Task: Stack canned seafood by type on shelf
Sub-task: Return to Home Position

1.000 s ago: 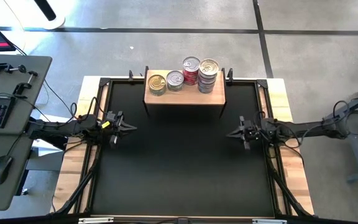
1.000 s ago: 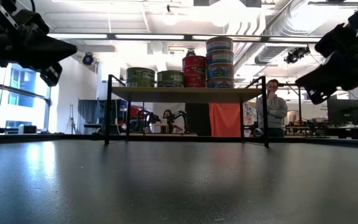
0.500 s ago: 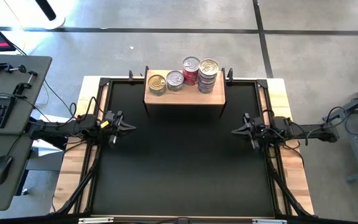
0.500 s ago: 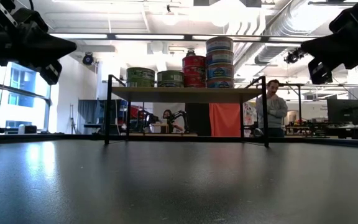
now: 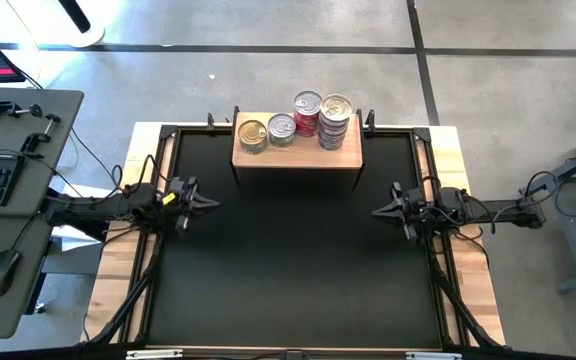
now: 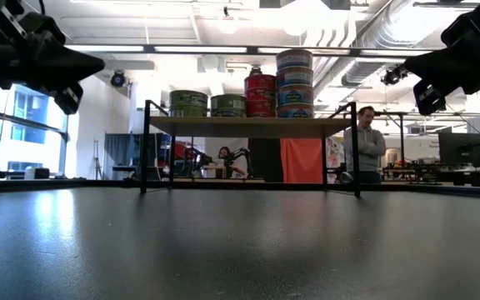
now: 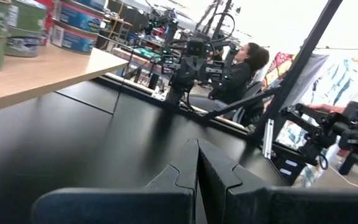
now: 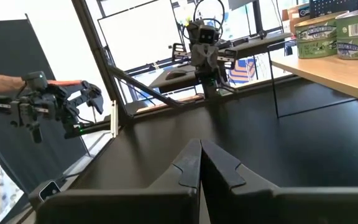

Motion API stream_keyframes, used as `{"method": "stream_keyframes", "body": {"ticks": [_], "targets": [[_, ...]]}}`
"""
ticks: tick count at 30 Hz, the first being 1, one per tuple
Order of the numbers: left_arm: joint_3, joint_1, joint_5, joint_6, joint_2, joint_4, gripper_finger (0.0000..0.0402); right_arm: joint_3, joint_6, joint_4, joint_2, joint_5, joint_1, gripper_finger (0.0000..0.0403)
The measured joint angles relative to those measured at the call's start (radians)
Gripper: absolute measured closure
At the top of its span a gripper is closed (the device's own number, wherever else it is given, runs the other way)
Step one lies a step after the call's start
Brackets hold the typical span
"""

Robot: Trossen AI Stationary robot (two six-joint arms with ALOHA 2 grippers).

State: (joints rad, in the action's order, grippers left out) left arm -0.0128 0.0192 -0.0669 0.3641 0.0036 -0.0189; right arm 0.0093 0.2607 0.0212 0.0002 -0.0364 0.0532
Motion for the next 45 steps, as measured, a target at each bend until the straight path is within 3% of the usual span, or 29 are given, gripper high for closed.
{"method": "stream_keyframes", "body": {"ticks": [9,31,38,45], "targets": [[0.0,-0.04,-0.003,0.0,0.0,0.0,0.0401,0.0,0.0,0.0,0.0,0.0,0.0,0.0402],[0.001,-0.007,-0.013,-0.001,0.0,-0.002,0.0401,0.0,0.0,0.0,0.026,0.0,0.0,0.0402],[0.001,-0.005,0.076,-0.429,0.0,0.013,0.0401,0.0,0.0,0.0,0.026,0.0,0.0,0.0402],[0.001,-0.019,0.073,-0.339,0.0,0.013,0.0401,-0.001,0.0,0.0,0.026,-0.001,0.0,0.0402]]}}
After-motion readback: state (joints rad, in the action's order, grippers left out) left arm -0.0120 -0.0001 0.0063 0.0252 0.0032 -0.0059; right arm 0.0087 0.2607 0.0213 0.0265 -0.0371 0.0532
